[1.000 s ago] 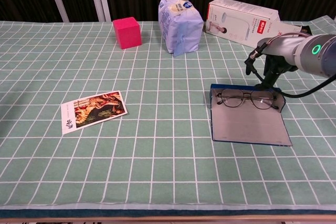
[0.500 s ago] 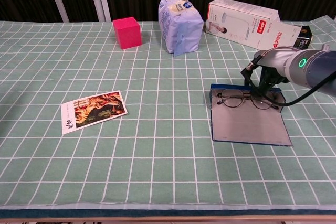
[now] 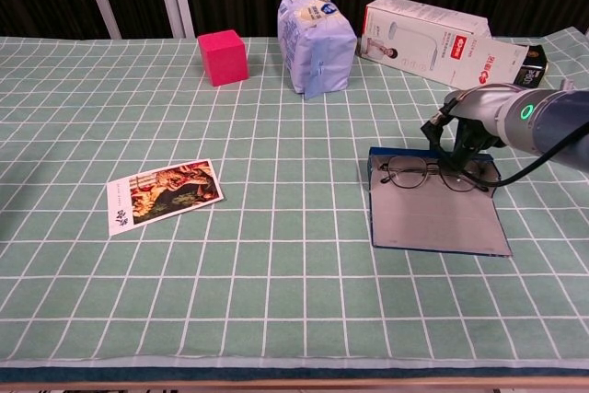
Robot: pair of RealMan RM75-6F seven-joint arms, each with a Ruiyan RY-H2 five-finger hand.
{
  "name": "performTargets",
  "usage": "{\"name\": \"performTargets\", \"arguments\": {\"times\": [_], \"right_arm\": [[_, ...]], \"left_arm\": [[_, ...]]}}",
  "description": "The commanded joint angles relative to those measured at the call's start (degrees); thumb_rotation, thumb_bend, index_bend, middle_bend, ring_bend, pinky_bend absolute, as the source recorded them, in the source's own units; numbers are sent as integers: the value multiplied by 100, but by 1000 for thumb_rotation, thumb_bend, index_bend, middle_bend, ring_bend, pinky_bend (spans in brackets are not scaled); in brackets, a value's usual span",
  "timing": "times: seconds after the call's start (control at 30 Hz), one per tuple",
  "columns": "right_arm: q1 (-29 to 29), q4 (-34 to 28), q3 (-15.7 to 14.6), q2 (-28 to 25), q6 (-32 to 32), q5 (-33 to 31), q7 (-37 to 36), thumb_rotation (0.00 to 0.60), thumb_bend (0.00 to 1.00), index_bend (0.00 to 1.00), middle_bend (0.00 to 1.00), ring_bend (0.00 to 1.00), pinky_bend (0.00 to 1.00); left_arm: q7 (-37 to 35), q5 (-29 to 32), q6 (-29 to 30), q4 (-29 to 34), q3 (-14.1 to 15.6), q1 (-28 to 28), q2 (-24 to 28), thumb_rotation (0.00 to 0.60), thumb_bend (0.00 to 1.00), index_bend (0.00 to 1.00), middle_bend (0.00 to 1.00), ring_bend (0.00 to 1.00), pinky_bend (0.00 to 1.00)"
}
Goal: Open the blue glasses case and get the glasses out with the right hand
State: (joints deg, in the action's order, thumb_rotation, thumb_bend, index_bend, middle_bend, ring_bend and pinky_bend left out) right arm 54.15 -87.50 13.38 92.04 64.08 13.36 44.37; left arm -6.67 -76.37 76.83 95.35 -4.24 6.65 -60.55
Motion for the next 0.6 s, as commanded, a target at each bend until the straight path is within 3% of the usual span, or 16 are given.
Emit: {"name": "performTargets", "arguments": {"times": [0.03,0.6], "right_arm": [[-15,-20,10,6,4,20,-3,600,508,457,933,1000,1000],[-35,-145,106,-50,28,14,90,600,617,457,934,1000,1000]], "left_arm": [[2,-2,3,-1,2,-2,-1,600,0,0,0,0,0],[6,-4,-7,4,9,-2,0,600,0,0,0,0,0]]}}
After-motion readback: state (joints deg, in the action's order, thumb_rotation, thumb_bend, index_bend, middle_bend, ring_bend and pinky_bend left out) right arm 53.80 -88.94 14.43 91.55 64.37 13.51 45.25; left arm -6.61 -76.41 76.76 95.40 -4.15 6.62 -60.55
